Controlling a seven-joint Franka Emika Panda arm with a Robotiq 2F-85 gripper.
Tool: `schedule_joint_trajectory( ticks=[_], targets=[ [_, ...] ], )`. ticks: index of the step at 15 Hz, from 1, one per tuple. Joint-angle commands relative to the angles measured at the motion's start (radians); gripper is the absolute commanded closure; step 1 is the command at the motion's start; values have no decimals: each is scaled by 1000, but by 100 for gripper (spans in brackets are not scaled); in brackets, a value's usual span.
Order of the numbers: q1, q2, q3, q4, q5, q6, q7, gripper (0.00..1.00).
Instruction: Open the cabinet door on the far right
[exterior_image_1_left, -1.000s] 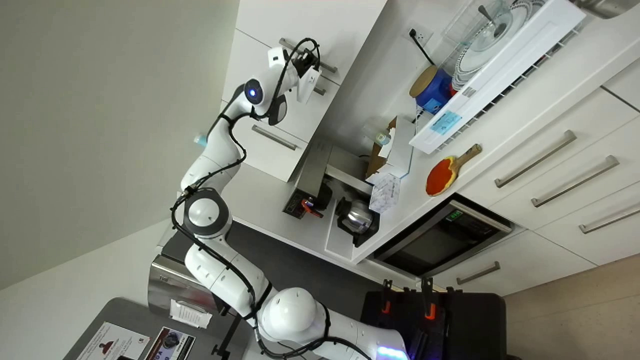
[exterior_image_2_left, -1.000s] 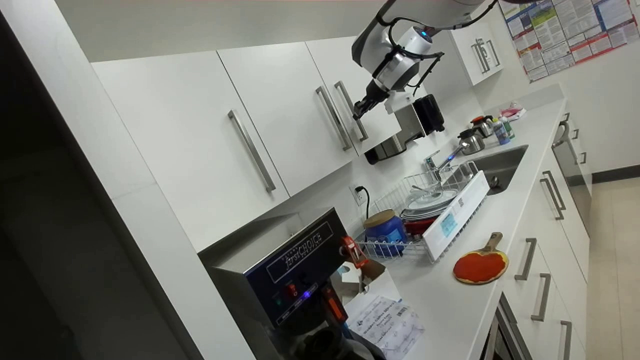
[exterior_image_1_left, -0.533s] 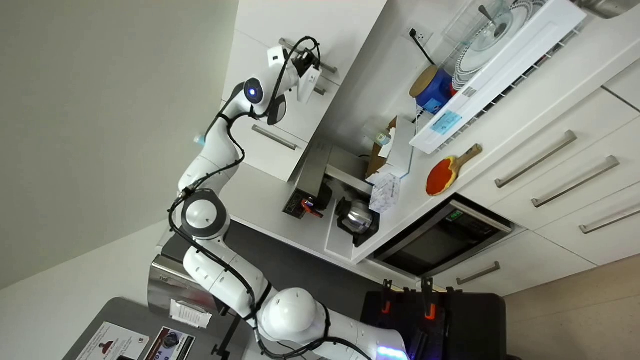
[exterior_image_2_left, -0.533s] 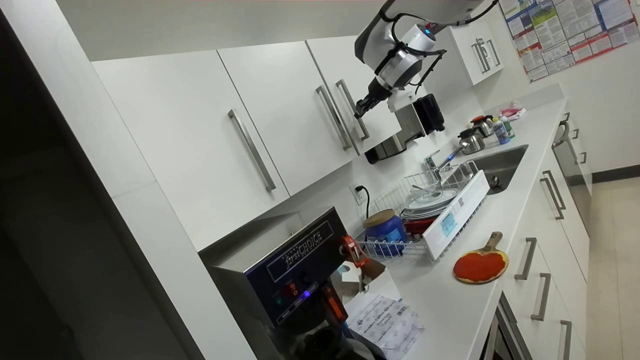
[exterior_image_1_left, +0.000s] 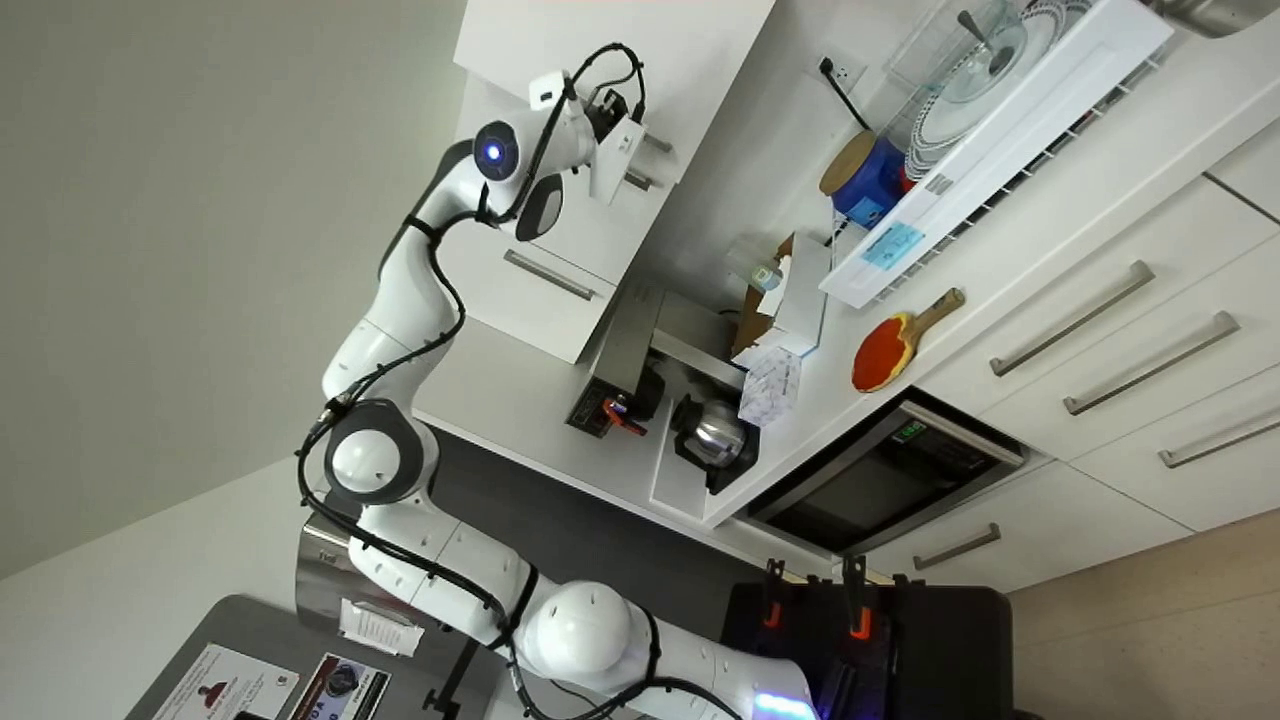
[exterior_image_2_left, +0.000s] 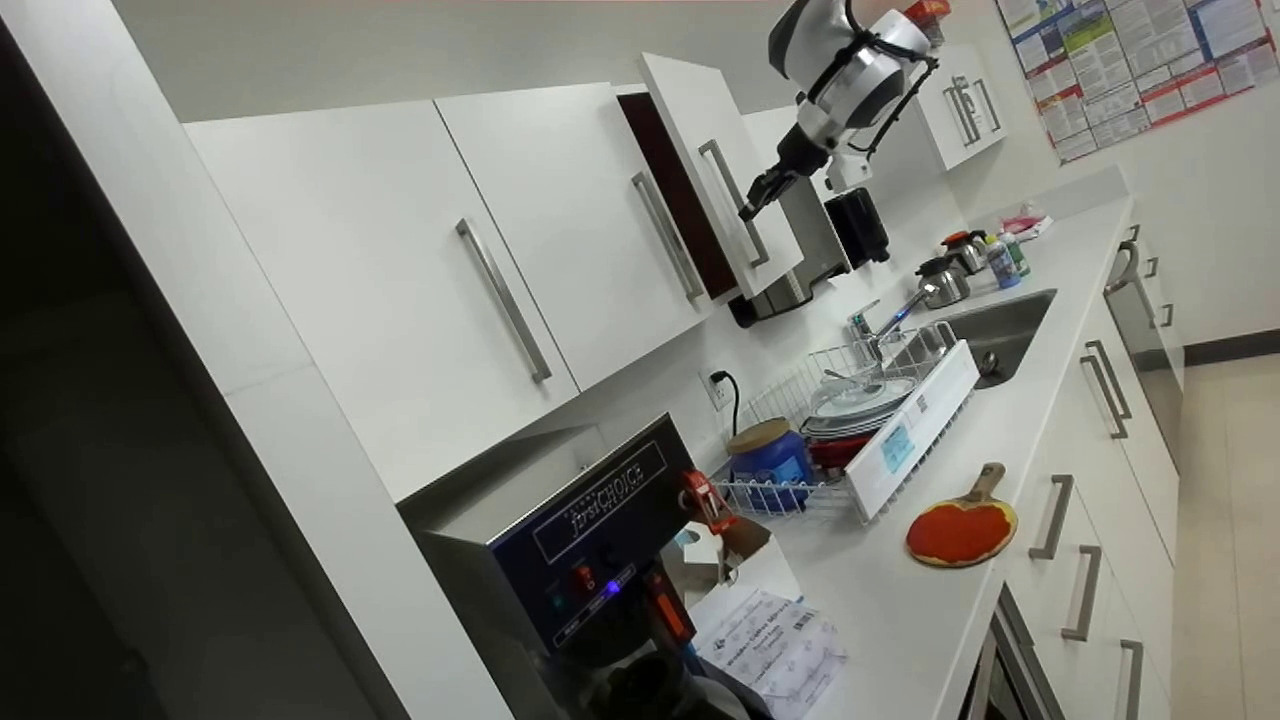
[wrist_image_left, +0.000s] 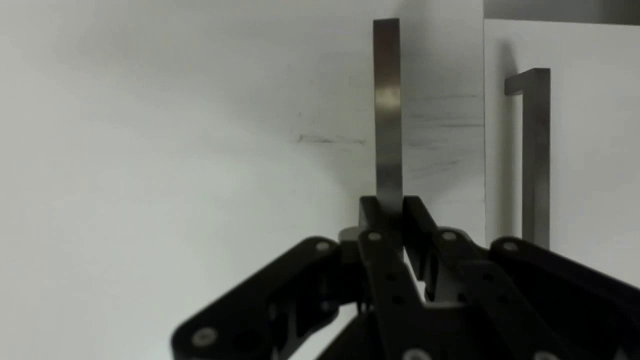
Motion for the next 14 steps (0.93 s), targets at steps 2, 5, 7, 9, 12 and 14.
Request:
schedule_joint_trajectory(
  ticks=[2,5,7,9,12,14],
  targets=[
    [-215,-112,76,-66,-25,-222,-9,96],
    [-316,-96,71,-38,-36,-408,-21,96],
    [-367,-80,63,-17,-36,-513,-32,96],
    [-403,-64,62,5,-37,-575,-42,96],
    [-431,-40,65,36,-36,-610,-38,96],
    [-444,-32,63,49,-21,-622,-35,96]
  ],
)
